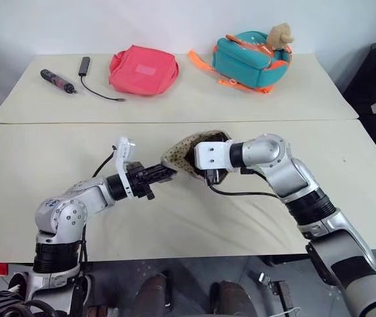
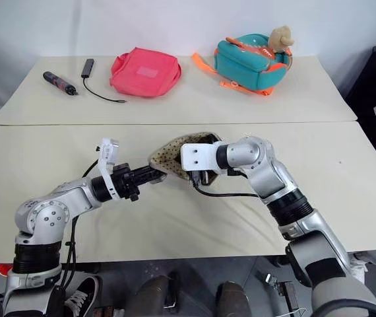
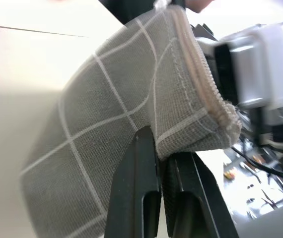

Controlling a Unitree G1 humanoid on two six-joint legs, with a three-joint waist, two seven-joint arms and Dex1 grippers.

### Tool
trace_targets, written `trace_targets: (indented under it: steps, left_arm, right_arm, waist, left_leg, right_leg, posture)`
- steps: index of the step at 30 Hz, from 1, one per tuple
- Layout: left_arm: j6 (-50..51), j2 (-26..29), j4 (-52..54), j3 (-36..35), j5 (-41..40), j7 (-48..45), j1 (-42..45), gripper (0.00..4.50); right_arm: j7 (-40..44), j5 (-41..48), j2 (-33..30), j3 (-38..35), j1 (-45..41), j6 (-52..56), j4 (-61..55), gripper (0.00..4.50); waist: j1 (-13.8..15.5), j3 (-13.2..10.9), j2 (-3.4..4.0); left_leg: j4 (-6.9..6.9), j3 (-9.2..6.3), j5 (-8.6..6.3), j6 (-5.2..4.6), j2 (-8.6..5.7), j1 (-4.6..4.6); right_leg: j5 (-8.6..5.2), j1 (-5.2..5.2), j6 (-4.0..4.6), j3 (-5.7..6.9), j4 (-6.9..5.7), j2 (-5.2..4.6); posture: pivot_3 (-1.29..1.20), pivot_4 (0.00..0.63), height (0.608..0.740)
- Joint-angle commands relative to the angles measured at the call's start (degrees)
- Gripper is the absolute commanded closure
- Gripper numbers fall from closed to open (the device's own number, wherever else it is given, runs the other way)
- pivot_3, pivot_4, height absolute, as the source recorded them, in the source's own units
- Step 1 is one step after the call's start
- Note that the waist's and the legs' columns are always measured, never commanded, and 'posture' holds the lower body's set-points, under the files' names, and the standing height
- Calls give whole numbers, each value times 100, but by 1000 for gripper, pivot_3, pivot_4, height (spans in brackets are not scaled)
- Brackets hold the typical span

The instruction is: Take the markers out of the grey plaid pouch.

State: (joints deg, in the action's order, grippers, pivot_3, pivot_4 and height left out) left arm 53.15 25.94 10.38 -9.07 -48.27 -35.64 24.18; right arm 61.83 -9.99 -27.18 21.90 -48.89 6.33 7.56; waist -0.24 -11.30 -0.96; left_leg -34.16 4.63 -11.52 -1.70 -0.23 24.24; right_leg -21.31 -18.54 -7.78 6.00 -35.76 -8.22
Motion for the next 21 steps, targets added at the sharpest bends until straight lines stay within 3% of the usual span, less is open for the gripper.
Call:
trace_targets:
  steps: [1, 6, 14, 21]
  left_arm:
    - [-325, 103, -152, -232, 161, -3, 12, 4500]
    - [-468, 118, -324, -251, 210, -49, 42, 4500]
    - [-738, 288, -485, -119, 480, -198, -35, 4500]
    - [-458, 364, 62, 59, 130, -624, -243, 4500]
  right_arm:
    - [244, 551, -131, -425, -17, 377, -578, 3955]
    - [526, 1006, -204, -521, 14, 892, -1102, 3955]
    - [380, 1532, -145, -925, -36, 1122, -1024, 3955]
    - [68, 1136, -222, -639, -45, 846, -711, 3955]
  waist:
    - [8, 0, 0]
    - [3, 0, 0]
    - [-3, 0, 0]
    - [10, 0, -1]
  left_leg:
    - [0, 0, 0, 0, 0, 0]
    - [2, 0, -1, 0, 0, -1]
    - [3, 0, -1, 0, 0, 0]
    - [8, 2, -3, -1, -1, -1]
  right_leg:
    - [0, 0, 0, 0, 0, -1]
    - [0, 0, 0, 1, 1, -1]
    - [0, -2, 0, 2, 2, -2]
    - [0, -4, 0, 2, 2, -8]
  posture:
    - [0, 150, 740]
    - [0, 150, 740]
    - [0, 150, 740]
    - [0, 150, 740]
